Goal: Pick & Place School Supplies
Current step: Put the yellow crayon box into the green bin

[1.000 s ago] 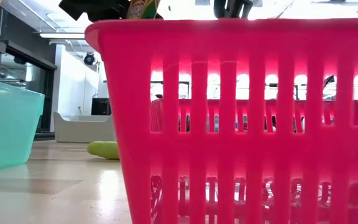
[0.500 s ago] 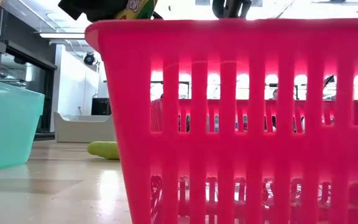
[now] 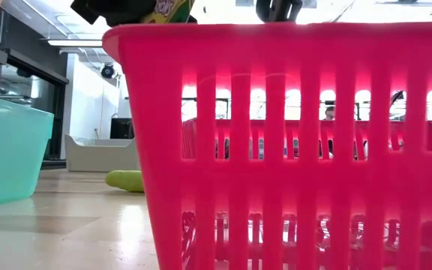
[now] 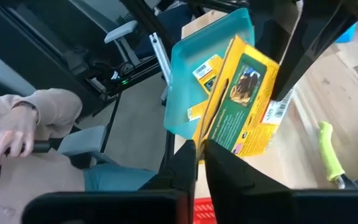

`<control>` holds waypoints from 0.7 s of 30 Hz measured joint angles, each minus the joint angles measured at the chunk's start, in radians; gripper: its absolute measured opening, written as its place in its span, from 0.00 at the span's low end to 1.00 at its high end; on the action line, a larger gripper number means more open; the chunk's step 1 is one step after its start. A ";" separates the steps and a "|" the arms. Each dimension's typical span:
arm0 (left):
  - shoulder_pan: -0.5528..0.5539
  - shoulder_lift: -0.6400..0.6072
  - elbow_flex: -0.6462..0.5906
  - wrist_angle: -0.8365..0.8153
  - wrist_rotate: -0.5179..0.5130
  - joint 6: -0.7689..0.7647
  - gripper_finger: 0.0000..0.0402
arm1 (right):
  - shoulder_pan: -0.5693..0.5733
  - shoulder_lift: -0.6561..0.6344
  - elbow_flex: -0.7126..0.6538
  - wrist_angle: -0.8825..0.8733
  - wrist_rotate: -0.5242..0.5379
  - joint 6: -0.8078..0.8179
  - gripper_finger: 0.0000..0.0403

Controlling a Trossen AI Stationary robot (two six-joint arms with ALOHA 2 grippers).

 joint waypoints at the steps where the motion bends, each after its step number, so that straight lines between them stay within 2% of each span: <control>1: 0.000 0.000 0.000 0.000 0.000 -0.004 0.07 | 0.000 0.000 0.000 -0.001 0.004 0.000 0.08; 7: 0.000 0.000 0.000 -0.005 -0.007 -0.040 0.06 | -0.001 0.000 0.000 -0.013 0.005 0.000 0.21; 12: 0.018 -0.015 0.000 -0.091 -0.028 -0.083 0.06 | -0.006 -0.010 0.000 -0.131 -0.007 -0.009 0.30; 21: 0.017 -0.091 0.000 -0.254 -0.022 -0.213 0.06 | -0.019 -0.042 0.000 -0.288 -0.048 -0.020 0.39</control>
